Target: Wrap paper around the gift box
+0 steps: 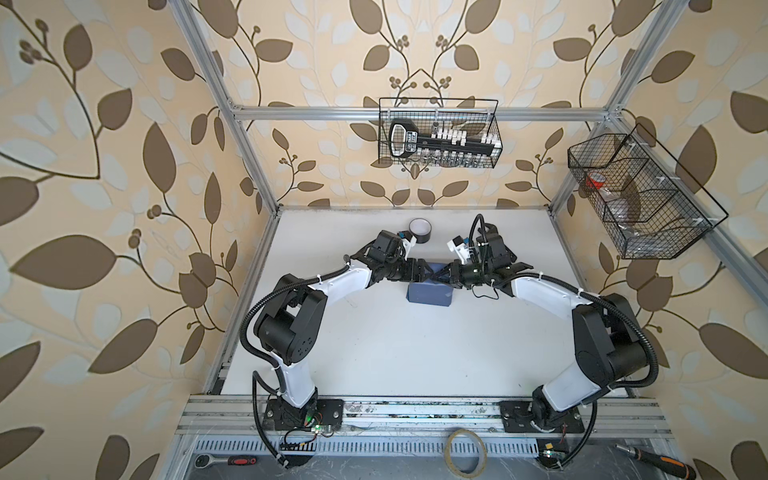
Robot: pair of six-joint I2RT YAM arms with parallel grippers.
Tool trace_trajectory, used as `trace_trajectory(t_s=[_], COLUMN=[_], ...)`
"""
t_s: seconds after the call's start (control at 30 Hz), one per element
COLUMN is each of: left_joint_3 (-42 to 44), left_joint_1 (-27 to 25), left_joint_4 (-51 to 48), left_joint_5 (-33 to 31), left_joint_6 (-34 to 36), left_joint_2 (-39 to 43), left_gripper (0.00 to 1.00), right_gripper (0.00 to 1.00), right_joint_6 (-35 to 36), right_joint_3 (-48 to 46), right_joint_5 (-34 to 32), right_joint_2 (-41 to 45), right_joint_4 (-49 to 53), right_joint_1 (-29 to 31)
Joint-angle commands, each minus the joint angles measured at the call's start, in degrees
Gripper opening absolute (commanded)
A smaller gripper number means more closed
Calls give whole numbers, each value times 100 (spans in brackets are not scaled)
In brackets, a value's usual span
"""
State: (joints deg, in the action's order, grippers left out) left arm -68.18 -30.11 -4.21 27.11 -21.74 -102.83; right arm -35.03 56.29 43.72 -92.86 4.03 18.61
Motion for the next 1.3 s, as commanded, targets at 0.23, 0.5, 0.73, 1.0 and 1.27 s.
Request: trace_trajectory(t_s=[0.23, 0.5, 0.73, 1.0, 1.27], left_joint_3=[51, 77, 62, 43, 51], left_joint_1=[-120, -124, -122, -125, -120], left_joint_4=[-687, -686, -678, -669, -660], left_joint_5=[-452, -514, -523, -523, -514], left_joint_6=[334, 342, 340, 320, 323], left_joint_2=[-207, -168, -163, -203, -193], left_gripper=[83, 83, 83, 83, 83], right_gripper=[18, 20, 24, 27, 29], right_joint_6=[-4, -73, -149, -205, -30], right_joint_3=[-214, -423, -602, -890, -913], right_joint_5=[-577, -411, -293, -258, -564], right_joint_2=[144, 435, 595, 976, 1644], right_joint_4=[882, 820, 739, 729, 941], right_joint_1=[89, 104, 112, 65, -96])
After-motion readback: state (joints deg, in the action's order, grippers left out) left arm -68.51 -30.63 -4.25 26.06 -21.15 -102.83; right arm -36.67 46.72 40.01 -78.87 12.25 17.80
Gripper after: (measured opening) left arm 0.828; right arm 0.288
